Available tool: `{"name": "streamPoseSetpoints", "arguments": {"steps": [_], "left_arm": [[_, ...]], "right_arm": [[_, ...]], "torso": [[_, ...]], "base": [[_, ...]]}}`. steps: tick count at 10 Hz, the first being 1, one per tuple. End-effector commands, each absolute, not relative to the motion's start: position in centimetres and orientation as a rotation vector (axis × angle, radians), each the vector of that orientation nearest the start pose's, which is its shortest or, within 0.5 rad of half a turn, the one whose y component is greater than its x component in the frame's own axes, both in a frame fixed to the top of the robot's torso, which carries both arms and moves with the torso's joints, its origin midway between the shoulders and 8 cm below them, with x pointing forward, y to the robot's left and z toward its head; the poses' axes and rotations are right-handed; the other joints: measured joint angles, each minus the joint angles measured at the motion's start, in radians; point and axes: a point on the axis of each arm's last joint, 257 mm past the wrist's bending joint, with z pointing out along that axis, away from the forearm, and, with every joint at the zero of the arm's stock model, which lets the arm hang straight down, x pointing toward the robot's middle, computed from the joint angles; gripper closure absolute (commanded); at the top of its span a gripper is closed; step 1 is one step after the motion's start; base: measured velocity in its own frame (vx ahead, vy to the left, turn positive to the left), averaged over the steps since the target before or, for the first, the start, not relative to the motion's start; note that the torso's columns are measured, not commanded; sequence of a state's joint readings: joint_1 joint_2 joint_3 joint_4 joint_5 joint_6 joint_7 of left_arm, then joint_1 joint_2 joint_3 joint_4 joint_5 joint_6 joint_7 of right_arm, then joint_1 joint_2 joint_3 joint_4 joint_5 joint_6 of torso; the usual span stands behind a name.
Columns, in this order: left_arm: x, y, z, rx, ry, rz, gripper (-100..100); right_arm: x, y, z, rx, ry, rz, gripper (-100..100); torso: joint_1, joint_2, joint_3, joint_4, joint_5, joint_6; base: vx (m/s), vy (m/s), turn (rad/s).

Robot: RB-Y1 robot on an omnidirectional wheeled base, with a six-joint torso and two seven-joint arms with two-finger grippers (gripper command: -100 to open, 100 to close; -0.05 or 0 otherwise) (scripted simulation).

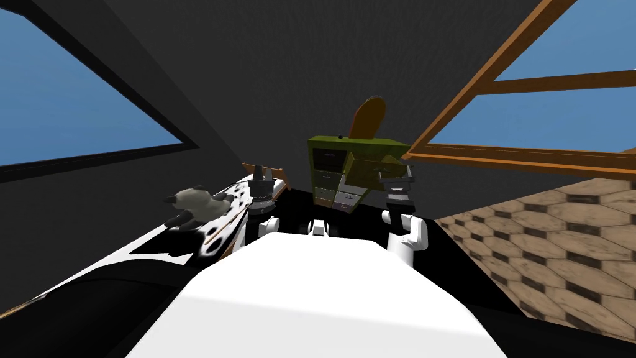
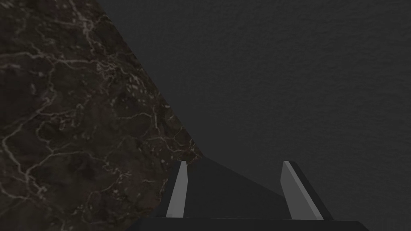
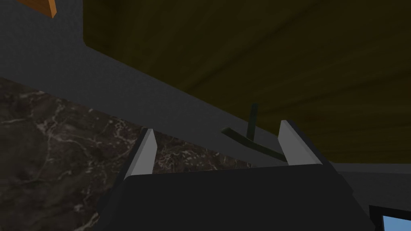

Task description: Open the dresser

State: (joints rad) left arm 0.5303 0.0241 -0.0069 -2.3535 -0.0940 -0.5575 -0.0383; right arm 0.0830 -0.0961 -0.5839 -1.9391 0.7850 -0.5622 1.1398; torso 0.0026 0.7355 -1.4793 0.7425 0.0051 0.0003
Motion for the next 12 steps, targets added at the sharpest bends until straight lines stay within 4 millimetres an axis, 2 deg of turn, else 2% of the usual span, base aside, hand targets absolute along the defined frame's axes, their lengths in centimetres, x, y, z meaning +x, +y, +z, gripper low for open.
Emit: {"name": "streamPoseSetpoints", "arguments": {"steps": [1, 5, 6, 7, 12], "left_arm": [[31.9, 25.9, 5.6, -0.484, 0.624, -1.229, 0], [31.9, 25.9, 5.6, -0.484, 0.624, -1.229, 0], [31.9, 25.9, 5.6, -0.484, 0.624, -1.229, 0], [31.9, 25.9, 5.6, -0.484, 0.624, -1.229, 0], [31.9, 25.9, 5.6, -0.484, 0.624, -1.229, 0]], "right_arm": [[42.3, -40.7, 4.0, -0.344, 0.874, -0.710, -100], [42.7, -41.6, 6.2, -0.336, 0.873, -0.716, -100], [43.1, -41.5, 4.5, -0.340, 0.908, -0.715, -100], [43.2, -41.7, 4.1, -0.337, 0.921, -0.715, 0], [43.4, -42.2, 2.2, -0.336, 0.963, -0.716, 0]], "torso": [[0.002, 0.005, 0.003, 0.002, 0.001, 0.000], [0.007, 0.020, 0.012, 0.012, 0.006, 0.002], [0.008, 0.022, 0.013, 0.014, 0.008, 0.003], [0.007, 0.020, 0.013, 0.010, 0.005, 0.002], [0.001, 0.006, 0.005, 0.000, -0.002, 0.000]], "base": [[0.003, 0.006, 0.020], [-0.021, 0.014, 0.024], [0.000, 0.003, 0.013], [0.005, 0.001, 0.006], [0.000, 0.000, 0.000]]}}
